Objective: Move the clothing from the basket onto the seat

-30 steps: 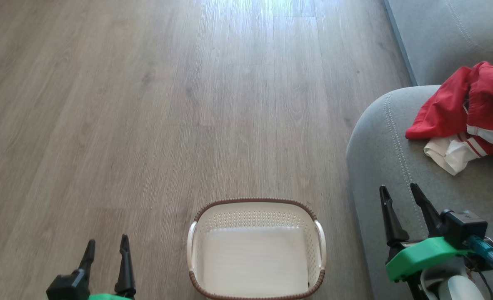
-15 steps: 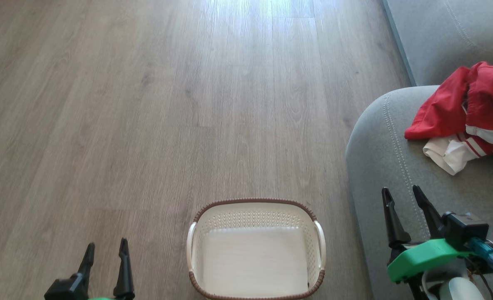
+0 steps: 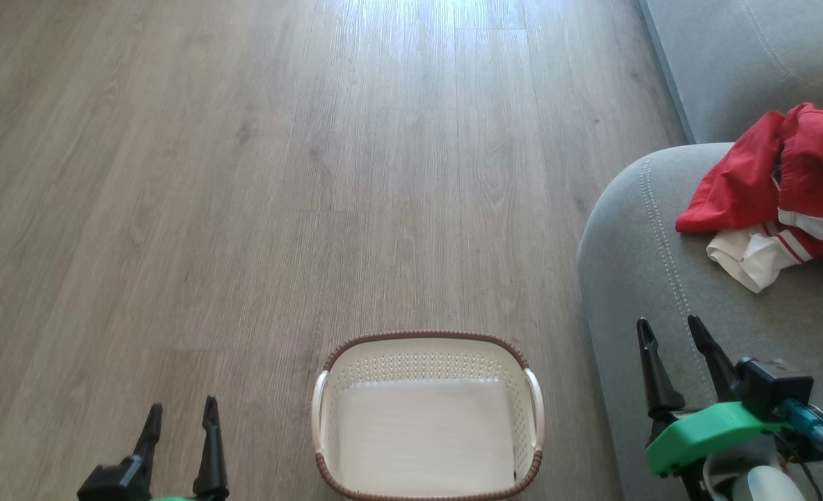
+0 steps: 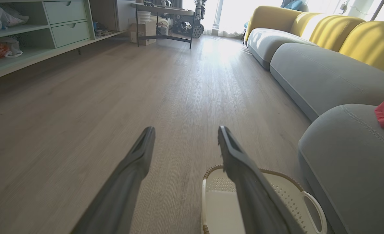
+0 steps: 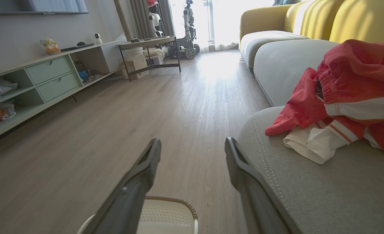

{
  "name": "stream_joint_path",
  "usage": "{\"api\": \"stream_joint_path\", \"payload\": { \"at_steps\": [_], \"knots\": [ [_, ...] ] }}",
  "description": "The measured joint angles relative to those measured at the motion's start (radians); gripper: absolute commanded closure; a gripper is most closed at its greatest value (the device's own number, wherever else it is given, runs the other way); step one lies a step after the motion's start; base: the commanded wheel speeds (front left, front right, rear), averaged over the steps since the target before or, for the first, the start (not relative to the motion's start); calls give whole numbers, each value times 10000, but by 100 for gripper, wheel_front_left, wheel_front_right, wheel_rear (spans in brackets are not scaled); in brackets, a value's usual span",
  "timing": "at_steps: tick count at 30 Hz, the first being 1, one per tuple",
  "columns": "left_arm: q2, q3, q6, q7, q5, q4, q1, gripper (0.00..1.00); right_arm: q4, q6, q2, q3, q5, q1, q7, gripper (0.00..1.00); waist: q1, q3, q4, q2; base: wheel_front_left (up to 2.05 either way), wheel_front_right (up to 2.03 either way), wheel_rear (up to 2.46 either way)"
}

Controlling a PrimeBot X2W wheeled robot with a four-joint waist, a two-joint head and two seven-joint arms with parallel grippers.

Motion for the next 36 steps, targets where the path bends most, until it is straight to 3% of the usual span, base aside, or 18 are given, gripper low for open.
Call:
{"api": "stream_joint_path", "payload": {
  "at_steps": [16,17,23,36],
  "knots": [
    [-128,13,-123,0,0,0,-1,0,222,0,0,6,56,0,-71,0,0,-52,6,0,0,0,0],
    [-140,15,-127,0,0,-2,-1,100,224,0,0,6,56,0,-71,100,0,-58,8,0,0,0,0],
    [-495,-140,-123,75,-38,884,359,100,1302,0,4,77,92,539,-8,100,0,-55,-2,0,0,0,0],
    [-692,238,-470,376,-1195,880,376,100,1281,0,4,19,1528,565,286,100,0,1,-104,0,0,0,0]
  ]
}}
